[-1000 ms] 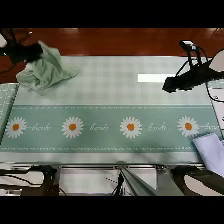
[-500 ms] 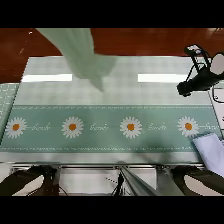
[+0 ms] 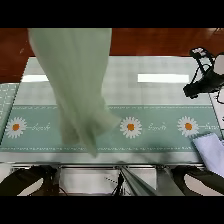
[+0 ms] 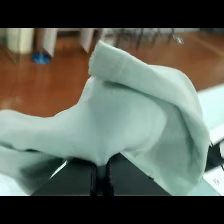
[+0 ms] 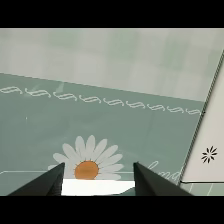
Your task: Fold the shirts.
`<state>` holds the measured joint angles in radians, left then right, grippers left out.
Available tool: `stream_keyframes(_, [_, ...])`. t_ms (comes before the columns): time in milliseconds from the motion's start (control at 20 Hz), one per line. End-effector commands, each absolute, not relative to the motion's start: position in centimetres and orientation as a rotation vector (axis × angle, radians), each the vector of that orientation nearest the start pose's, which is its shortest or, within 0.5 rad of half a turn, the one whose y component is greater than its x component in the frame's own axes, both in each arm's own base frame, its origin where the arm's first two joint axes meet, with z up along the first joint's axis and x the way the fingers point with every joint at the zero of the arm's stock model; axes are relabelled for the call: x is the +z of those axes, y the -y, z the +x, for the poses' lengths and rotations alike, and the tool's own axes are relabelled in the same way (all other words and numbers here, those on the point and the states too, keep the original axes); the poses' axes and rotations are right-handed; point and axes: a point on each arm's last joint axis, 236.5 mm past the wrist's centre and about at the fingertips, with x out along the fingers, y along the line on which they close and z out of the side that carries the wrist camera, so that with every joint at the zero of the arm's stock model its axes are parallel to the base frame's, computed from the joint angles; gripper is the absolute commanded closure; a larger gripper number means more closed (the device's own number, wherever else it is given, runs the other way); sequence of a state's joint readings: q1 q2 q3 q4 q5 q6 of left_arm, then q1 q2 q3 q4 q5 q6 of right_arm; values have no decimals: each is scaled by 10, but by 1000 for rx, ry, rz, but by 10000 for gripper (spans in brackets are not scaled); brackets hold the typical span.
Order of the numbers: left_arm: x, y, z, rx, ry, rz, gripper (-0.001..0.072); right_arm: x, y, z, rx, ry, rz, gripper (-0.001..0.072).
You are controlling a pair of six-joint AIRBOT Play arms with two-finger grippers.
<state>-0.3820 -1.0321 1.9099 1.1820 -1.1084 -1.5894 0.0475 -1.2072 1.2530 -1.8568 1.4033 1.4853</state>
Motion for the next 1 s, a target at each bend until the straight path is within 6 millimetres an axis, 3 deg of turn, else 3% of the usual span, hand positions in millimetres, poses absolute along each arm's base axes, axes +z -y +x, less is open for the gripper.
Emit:
stream_keyframes(0, [370,267,311,-807,-496,-168,686,59,61,342,-128,-1376,-275,204])
stream_keyframes(200, [226,349,316,-881,-809,-99,685,54,59,339,-99,-1384,-164,204])
stream_keyframes(350, [108,409,299,-912,-1014,-81,668,53,56,339,-84,-1383,-143,203])
stream_keyframes(400, [79,423,291,-920,-1085,-83,539,53,55,339,-82,-1385,-141,204])
stream_keyframes(500, [55,422,290,-909,-1183,-76,78,53,54,336,-79,-1398,-136,203])
stream_keyframes(600, [64,382,311,-870,-1207,-1,64,52,52,335,-73,-1400,-130,203])
stream_keyframes(650, [77,350,327,-831,-1202,44,131,52,51,337,-68,-1392,-130,203])
stream_keyframes(700, [95,318,340,-810,-1187,68,289,53,52,340,-69,-1382,-132,203])
stream_keyframes(750, [116,280,351,-773,-1166,61,331,53,52,342,-69,-1371,-134,203])
stream_keyframes(850, [142,200,366,-630,-1152,-19,330,54,52,345,-70,-1360,-135,202])
stream_keyframes(950, [139,122,366,-460,-1166,-130,325,54,52,348,-69,-1347,-135,202])
